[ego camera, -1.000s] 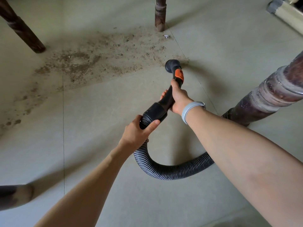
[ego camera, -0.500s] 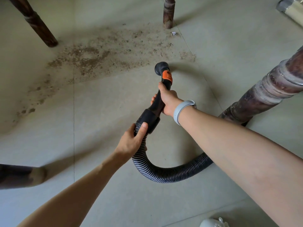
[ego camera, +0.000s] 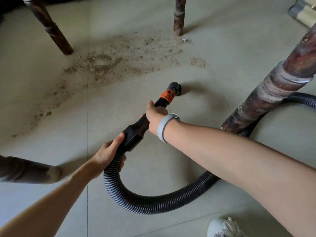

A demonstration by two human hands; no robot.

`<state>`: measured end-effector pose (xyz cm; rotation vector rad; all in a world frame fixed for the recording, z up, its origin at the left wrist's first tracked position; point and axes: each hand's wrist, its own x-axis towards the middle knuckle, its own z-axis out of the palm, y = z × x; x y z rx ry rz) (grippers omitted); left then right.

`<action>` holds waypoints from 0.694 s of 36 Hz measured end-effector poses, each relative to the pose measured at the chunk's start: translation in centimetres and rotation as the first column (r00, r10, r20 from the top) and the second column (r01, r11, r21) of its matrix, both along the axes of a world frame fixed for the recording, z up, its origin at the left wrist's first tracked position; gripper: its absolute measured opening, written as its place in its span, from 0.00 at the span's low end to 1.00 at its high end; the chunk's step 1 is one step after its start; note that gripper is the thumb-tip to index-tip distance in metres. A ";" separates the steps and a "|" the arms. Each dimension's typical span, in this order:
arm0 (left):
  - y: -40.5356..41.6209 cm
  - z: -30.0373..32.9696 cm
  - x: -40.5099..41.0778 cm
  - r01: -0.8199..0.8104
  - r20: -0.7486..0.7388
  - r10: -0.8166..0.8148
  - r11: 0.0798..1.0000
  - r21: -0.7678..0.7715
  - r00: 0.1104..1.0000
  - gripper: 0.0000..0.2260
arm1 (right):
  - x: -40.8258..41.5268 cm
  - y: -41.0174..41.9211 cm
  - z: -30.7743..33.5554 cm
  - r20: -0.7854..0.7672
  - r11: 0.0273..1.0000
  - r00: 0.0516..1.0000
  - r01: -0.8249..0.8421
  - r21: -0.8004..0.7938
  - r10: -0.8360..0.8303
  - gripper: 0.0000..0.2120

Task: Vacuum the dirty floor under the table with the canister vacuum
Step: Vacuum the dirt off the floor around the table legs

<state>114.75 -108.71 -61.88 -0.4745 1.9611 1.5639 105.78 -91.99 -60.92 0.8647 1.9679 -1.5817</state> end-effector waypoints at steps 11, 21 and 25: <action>0.6 0.4 0.3 0.035 -0.014 -0.035 0.999 -0.025 0.999 0.35 | 0.6 -0.5 -0.3 0.014 0.992 0.993 0.112 0.062 -0.113 0.30; 2.3 0.6 -2.1 0.137 0.057 -0.136 0.991 -0.005 0.989 0.44 | -1.2 3.7 1.7 0.078 0.770 0.870 0.469 -0.434 -0.486 0.10; 1.7 0.0 -1.7 0.197 0.089 -0.196 0.980 0.000 0.977 0.39 | 0.9 3.2 0.0 0.013 0.884 0.907 0.414 -0.219 -0.421 0.17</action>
